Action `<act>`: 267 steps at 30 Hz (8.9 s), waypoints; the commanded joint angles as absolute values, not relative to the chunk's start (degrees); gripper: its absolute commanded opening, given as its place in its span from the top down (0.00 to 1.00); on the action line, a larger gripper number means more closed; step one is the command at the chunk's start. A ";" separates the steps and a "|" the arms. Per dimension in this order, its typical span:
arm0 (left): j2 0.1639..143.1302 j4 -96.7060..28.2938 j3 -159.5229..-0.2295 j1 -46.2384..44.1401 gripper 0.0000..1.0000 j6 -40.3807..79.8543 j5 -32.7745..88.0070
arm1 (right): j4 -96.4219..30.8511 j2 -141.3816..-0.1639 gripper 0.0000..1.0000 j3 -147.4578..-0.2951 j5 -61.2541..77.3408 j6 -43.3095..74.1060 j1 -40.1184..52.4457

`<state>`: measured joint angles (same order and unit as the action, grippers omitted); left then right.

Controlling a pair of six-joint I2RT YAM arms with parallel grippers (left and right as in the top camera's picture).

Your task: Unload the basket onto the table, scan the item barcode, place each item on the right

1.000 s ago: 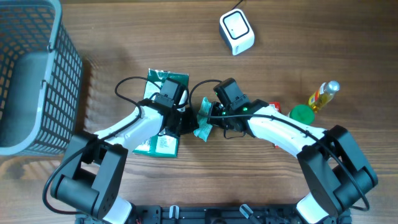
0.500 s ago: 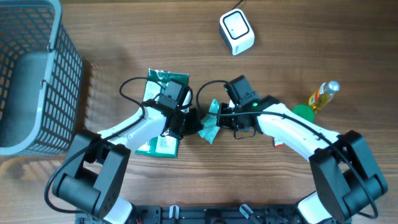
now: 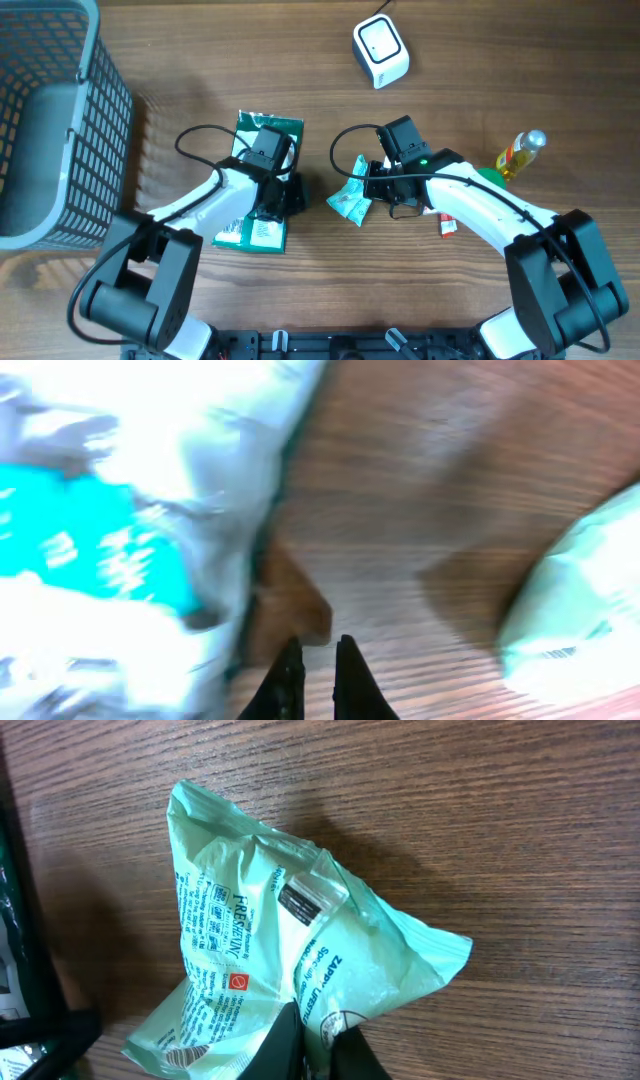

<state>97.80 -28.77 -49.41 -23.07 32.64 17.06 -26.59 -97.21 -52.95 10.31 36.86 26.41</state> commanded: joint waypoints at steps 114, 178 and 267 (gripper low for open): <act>88.68 -17.87 -50.65 -35.75 0.96 38.02 15.33 | -14.24 -103.63 0.92 -50.13 13.32 36.18 22.33; 101.60 -12.82 -50.63 -35.46 0.96 39.46 3.75 | -21.63 -107.26 0.96 -49.91 19.68 39.20 16.80; 96.90 -20.88 -51.33 -29.50 0.96 39.07 12.14 | -30.72 -94.65 0.94 -53.52 7.42 36.16 25.61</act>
<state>94.24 -22.52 -51.37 -27.00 39.33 12.64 -30.65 -94.96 -53.01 10.24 37.17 25.67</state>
